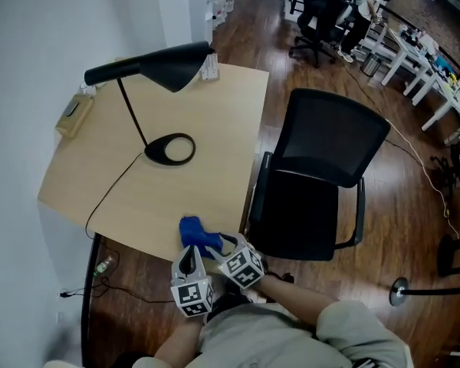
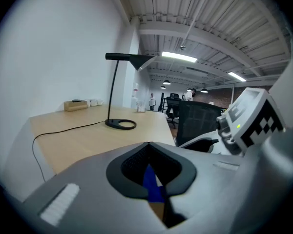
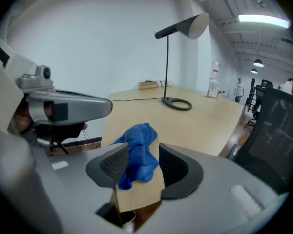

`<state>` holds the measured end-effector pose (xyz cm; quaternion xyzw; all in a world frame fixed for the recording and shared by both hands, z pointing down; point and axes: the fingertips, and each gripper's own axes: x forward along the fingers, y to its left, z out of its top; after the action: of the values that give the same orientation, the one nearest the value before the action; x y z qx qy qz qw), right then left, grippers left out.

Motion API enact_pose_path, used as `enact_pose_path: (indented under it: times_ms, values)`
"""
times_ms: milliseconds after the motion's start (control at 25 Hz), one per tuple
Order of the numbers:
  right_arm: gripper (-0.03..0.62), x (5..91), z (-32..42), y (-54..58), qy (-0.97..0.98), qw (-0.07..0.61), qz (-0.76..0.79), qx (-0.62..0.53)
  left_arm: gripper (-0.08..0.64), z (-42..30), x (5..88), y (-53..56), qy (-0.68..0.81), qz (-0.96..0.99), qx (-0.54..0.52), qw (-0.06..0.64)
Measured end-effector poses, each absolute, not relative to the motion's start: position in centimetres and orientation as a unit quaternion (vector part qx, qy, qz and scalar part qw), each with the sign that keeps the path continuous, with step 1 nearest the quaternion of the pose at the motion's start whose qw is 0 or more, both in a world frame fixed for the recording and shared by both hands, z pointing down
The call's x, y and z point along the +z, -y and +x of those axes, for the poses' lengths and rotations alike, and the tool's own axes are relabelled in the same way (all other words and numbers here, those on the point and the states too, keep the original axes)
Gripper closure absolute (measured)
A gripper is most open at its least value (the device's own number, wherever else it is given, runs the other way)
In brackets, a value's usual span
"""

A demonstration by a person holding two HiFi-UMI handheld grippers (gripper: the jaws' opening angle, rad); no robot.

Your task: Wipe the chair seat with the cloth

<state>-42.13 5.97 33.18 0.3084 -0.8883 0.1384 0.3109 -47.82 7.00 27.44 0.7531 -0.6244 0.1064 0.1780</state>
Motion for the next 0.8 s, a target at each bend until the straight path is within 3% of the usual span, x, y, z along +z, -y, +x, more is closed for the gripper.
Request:
enact_pose_path:
  times_ms: [160, 360, 600, 800]
  values:
    - [0.420, 29.0, -36.1, -6.1, 0.877, 0.275, 0.371, 0.130, 0.555, -43.3, 25.1, -6.0, 0.577, 0.795, 0.097, 0.160]
    - [0.537, 24.1, -28.0, -7.6, 0.846, 0.209, 0.475, 0.123, 0.556, -37.3, 21.9, -6.4, 0.522, 0.836, 0.081, 0.148]
    - [0.588, 19.7, -19.1, -13.8, 0.809, 0.149, 0.558, 0.110, 0.557, -28.1, 18.5, -10.3, 0.442, 0.884, 0.062, 0.140]
    - [0.592, 16.5, -11.8, -20.5, 0.773, 0.126, 0.616, 0.089, 0.555, -19.6, 15.7, -15.7, 0.390, 0.913, 0.053, 0.109]
